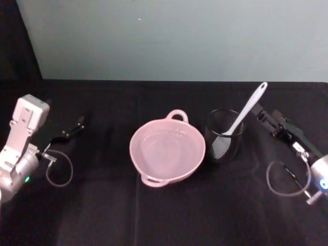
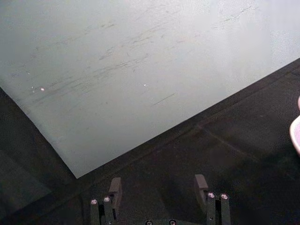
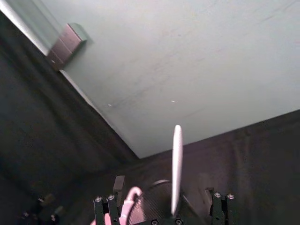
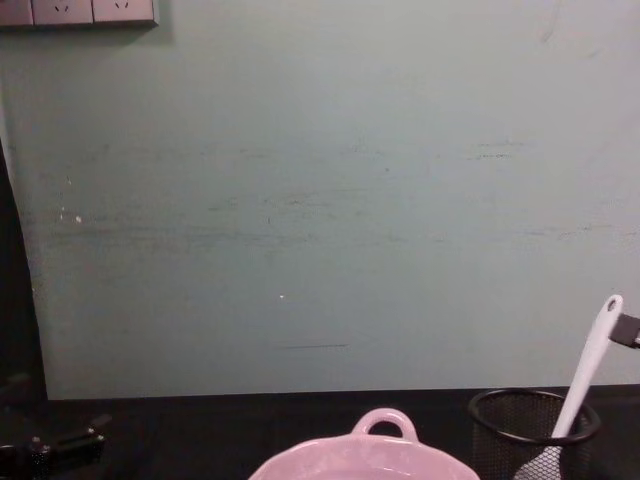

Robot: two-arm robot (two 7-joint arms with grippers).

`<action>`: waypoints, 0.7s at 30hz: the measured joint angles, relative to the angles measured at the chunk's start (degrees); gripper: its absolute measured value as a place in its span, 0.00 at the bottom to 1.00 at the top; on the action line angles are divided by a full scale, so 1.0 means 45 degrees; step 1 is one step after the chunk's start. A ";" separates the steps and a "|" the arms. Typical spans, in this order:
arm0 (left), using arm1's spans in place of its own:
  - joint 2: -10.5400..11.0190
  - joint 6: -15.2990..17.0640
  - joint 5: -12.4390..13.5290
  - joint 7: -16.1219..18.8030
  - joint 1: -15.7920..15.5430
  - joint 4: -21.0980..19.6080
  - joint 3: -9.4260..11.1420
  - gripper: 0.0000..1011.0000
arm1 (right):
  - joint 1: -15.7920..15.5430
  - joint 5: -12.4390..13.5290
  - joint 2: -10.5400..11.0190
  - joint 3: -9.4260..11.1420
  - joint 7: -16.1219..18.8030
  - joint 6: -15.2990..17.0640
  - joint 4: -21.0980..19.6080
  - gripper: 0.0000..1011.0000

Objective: Use the one hand to pick up the spoon and stir the clear water in the bowl.

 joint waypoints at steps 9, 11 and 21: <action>0.0000 -0.0001 0.0000 0.0000 0.0001 0.0000 0.0000 1.00 | -0.0672 -0.1578 0.1150 0.0177 -0.1820 0.0922 -0.1148 0.99; 0.0000 0.0000 -0.0001 -0.0001 0.0000 0.0000 0.0000 1.00 | -0.0588 -0.2276 0.1486 0.0040 -0.2430 0.1380 -0.1273 0.99; 0.0000 0.0000 0.0000 0.0000 0.0000 0.0000 0.0000 1.00 | 0.0903 -0.4614 0.1938 -0.0847 -0.3340 0.2700 -0.0327 0.99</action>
